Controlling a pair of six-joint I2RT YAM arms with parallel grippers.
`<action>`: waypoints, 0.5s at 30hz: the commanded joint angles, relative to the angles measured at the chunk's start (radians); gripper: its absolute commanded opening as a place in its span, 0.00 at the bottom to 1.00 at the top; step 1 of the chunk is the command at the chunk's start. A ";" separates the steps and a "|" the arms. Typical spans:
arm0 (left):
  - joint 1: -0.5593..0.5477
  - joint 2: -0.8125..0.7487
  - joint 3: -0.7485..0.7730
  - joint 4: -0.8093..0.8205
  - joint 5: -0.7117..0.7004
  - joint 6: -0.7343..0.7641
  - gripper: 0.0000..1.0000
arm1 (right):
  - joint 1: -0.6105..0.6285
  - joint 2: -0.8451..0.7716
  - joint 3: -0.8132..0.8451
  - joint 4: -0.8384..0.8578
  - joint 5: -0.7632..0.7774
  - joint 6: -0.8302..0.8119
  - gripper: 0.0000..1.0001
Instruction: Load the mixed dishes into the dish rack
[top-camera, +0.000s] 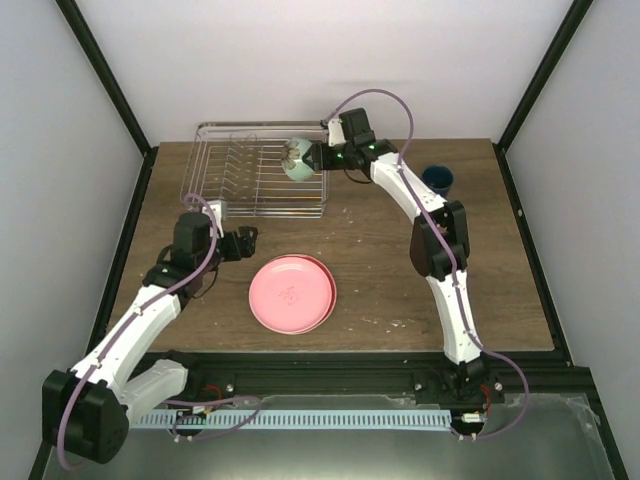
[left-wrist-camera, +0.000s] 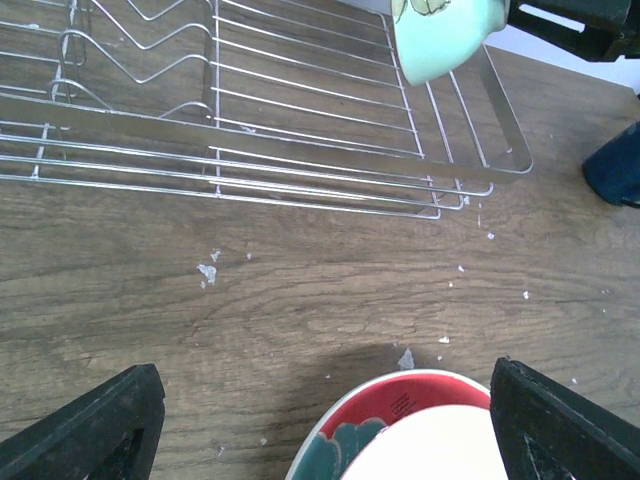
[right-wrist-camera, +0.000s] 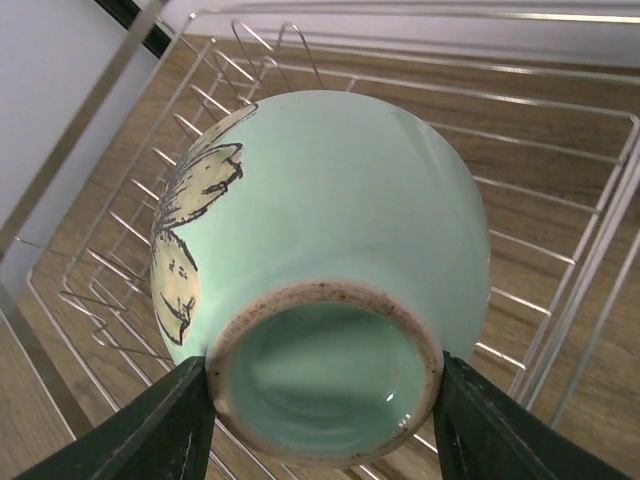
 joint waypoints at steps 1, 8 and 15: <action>0.007 0.012 -0.004 0.001 0.018 -0.001 0.91 | 0.016 -0.022 0.079 -0.046 0.031 -0.043 0.57; 0.006 0.025 -0.001 0.009 0.035 -0.012 0.91 | 0.030 -0.018 0.081 -0.096 0.037 -0.082 0.57; 0.006 0.037 0.005 0.010 0.047 -0.016 0.91 | 0.038 -0.007 0.082 -0.132 0.044 -0.116 0.57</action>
